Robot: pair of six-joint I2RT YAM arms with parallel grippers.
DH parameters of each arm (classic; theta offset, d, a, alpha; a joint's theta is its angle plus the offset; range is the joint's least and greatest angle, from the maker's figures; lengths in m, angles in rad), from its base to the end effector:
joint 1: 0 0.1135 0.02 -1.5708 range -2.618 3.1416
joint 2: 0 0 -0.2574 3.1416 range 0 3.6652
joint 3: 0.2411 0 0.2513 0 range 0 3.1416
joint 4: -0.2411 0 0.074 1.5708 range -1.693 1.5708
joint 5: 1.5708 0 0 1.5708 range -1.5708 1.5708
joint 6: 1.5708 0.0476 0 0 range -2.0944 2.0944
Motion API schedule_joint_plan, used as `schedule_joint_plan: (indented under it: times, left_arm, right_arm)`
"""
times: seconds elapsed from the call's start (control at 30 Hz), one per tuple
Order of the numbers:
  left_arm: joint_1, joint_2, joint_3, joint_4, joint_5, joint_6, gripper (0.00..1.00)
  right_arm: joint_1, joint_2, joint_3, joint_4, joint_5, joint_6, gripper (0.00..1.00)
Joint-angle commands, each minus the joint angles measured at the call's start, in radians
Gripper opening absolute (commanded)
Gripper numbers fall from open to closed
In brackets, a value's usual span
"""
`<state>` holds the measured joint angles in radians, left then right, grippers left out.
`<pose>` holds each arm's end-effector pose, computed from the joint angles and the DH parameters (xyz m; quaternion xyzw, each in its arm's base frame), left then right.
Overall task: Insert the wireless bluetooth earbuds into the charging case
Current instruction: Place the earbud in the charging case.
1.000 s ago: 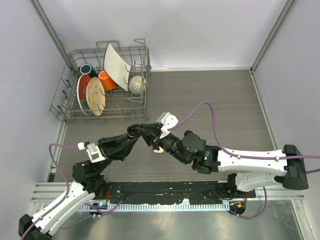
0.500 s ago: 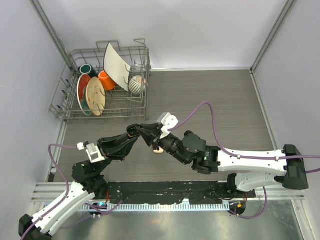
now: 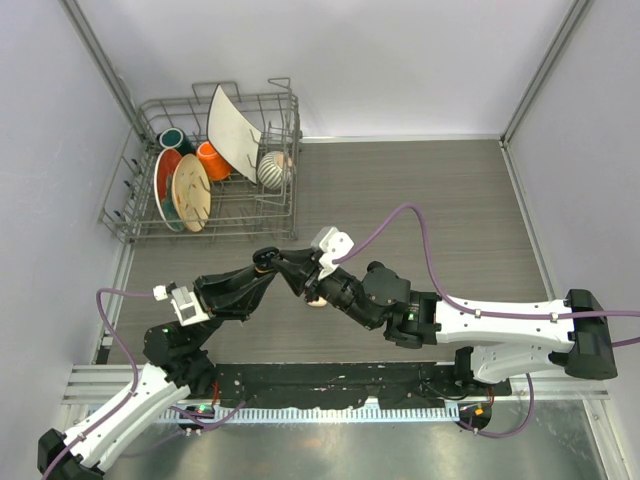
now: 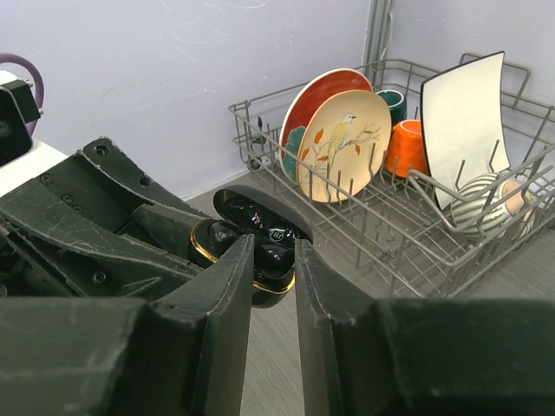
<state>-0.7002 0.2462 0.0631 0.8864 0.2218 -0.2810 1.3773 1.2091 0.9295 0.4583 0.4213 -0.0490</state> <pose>0.0797 -0.0809 0.2687 0.1851 0.3877 -0.4659 0.7735 0.0759 0.2863 0.3654 -0.2888 0.5792 0.3570 0.6736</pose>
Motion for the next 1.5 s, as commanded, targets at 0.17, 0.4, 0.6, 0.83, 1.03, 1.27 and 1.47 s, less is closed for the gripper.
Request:
schedule_joint_plan:
  times: [0.17,0.4,0.6,0.83,1.03,1.27,1.47]
  left_arm:
    - [0.002,-0.002,0.023,0.071,-0.058,0.022,0.00]
    - [0.002,-0.004,0.020,0.071,-0.058,0.022,0.00]
    - [0.002,-0.004,0.018,0.071,-0.056,0.020,0.00]
    - [0.002,-0.008,0.018,0.069,-0.052,0.022,0.00]
    - [0.002,-0.024,0.012,0.068,-0.038,0.028,0.00]
    - [0.004,-0.039,0.023,0.048,0.019,0.026,0.00]
    - [0.002,-0.036,0.067,-0.016,0.105,0.023,0.00]
  right_arm:
    - [0.022,-0.003,0.043,-0.021,-0.059,0.035,0.40]
    - [0.022,-0.034,0.043,-0.001,-0.069,0.047,0.50]
    - [0.022,-0.055,0.031,-0.006,-0.058,0.046,0.51]
    - [0.022,-0.143,-0.018,-0.001,-0.003,0.047,0.52]
    - [0.022,-0.220,-0.057,0.017,0.069,0.074,0.58]
    - [-0.006,-0.166,0.112,-0.293,0.241,0.208,0.60]
    - [-0.194,-0.054,0.340,-0.603,-0.056,0.443,0.60]
